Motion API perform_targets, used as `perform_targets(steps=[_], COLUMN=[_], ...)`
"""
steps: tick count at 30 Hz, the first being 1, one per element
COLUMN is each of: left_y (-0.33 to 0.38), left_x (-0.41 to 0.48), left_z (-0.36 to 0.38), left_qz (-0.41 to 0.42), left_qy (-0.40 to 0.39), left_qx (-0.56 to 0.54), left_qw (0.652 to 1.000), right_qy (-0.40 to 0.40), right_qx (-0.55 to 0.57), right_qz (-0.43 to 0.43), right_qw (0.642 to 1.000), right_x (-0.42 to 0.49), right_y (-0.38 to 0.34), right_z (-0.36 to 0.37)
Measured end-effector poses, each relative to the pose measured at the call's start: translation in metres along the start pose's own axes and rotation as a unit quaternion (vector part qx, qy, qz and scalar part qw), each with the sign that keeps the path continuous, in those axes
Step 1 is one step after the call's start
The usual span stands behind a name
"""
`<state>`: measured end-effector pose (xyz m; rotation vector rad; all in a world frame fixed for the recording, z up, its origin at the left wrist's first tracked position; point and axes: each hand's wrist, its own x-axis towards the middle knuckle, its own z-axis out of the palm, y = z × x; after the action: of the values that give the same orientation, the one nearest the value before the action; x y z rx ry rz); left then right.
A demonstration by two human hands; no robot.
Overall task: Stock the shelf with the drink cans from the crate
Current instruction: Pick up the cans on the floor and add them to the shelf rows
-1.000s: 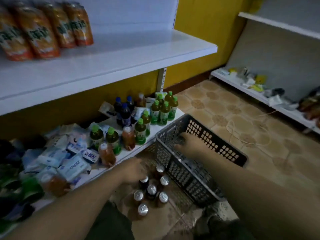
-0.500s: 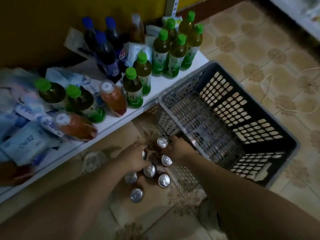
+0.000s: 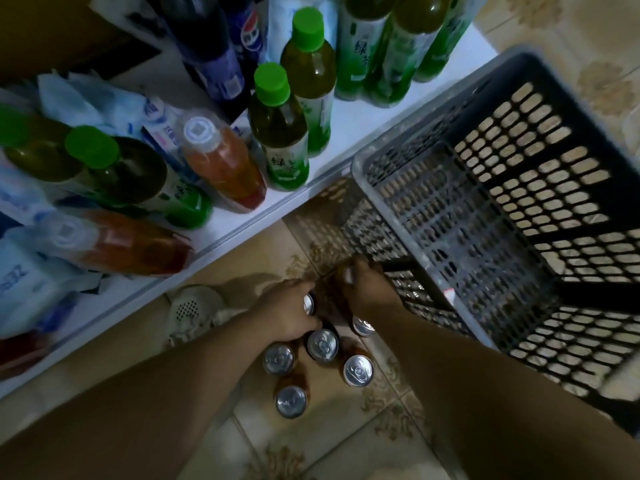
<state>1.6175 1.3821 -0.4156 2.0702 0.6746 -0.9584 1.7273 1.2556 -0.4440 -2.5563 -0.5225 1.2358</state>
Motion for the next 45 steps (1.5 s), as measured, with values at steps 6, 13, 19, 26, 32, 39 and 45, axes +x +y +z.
perform_targets(steps=[6,13,19,26,32,39,45], left_y=[0.016,0.046,0.085,0.094,0.068,-0.018,-0.062], left_x=[-0.044,-0.146,-0.289,-0.43,-0.514,-0.575,-0.584], left_z=[-0.021,-0.058,-0.101,-0.145,-0.164,-0.199,-0.233], left_qz=[0.017,0.112,0.206,0.267,0.285,0.191,0.004], left_qy=[0.028,0.093,0.174,0.201,0.342,0.456,0.503], left_qx=[-0.037,-0.151,-0.291,-0.433,-0.371,-0.279,-0.057], left_qw=[0.999,0.978,0.918,0.837,0.815,0.823,0.863], right_qy=[0.068,0.177,0.245,0.128,0.198,0.22,0.208], right_qx=[0.003,0.159,0.375,0.426,0.328,0.245,0.213], right_qz=[-0.033,-0.165,-0.213,-0.347,-0.407,-0.464,-0.475], right_qw=[0.997,0.957,0.868,0.826,0.829,0.822,0.828], right_x=[-0.07,-0.192,-0.302,-0.41,-0.482,-0.515,-0.503], right_y=[-0.016,-0.077,-0.149,-0.226,-0.304,-0.398,-0.442], right_z=[-0.028,-0.094,-0.156,-0.214,-0.212,-0.179,-0.171])
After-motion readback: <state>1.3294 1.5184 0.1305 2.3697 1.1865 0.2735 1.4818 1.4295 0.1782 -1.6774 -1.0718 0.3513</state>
